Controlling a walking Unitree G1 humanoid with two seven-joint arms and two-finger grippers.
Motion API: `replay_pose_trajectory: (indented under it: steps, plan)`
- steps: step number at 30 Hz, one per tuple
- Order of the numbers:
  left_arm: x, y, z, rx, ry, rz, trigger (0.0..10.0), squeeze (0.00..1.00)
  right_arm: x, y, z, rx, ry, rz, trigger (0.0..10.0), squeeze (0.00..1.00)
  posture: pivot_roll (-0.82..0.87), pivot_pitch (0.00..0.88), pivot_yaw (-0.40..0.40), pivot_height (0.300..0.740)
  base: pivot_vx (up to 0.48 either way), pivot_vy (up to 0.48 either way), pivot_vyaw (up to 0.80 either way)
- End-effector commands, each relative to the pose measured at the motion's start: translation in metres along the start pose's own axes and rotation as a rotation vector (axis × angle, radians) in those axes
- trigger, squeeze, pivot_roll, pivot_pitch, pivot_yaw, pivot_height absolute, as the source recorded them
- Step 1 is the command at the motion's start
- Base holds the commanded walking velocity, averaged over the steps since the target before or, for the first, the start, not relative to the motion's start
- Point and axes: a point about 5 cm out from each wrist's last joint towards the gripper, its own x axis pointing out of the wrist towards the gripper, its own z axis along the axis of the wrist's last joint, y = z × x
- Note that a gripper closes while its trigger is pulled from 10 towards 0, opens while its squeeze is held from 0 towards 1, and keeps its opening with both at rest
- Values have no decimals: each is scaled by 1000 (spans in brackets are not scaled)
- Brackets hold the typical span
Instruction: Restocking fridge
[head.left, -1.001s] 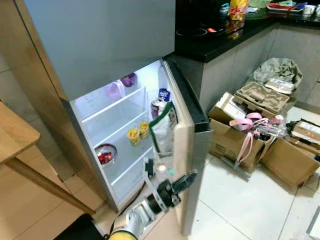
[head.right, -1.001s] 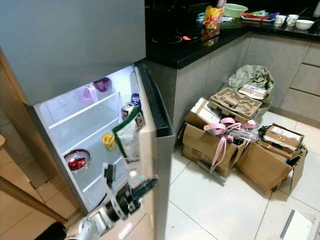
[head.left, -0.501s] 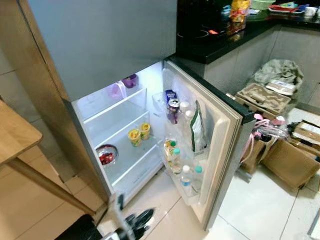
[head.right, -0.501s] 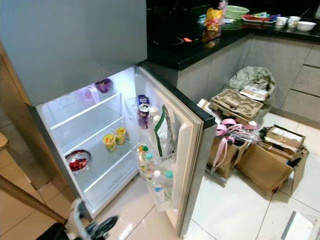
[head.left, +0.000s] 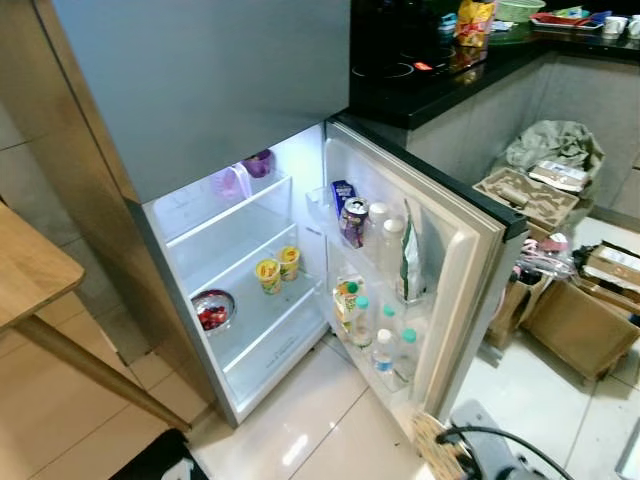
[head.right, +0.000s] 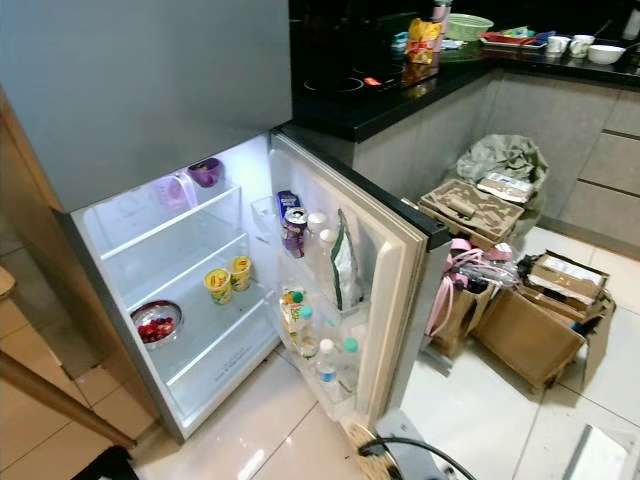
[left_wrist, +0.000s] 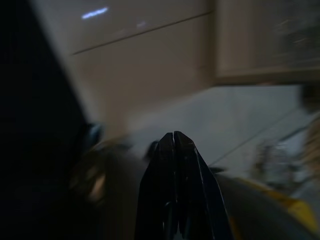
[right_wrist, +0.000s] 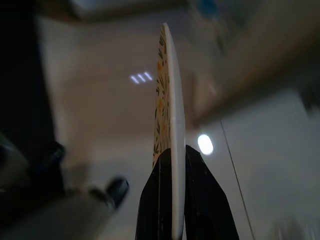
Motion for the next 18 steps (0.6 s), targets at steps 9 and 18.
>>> replay_pose_trajectory:
  steps: [9,18]
  plan:
    - [-10,20,-10,67,57,141,10000,0,12,-21,103,-88,-374,8,10000,0,-92,28,19,740,0,0,0]
    - [-5,13,-7,99,57,131,10000,0,-2,-53,162,-70,-584,-188,10000,0,-91,29,16,740,0,0,0]
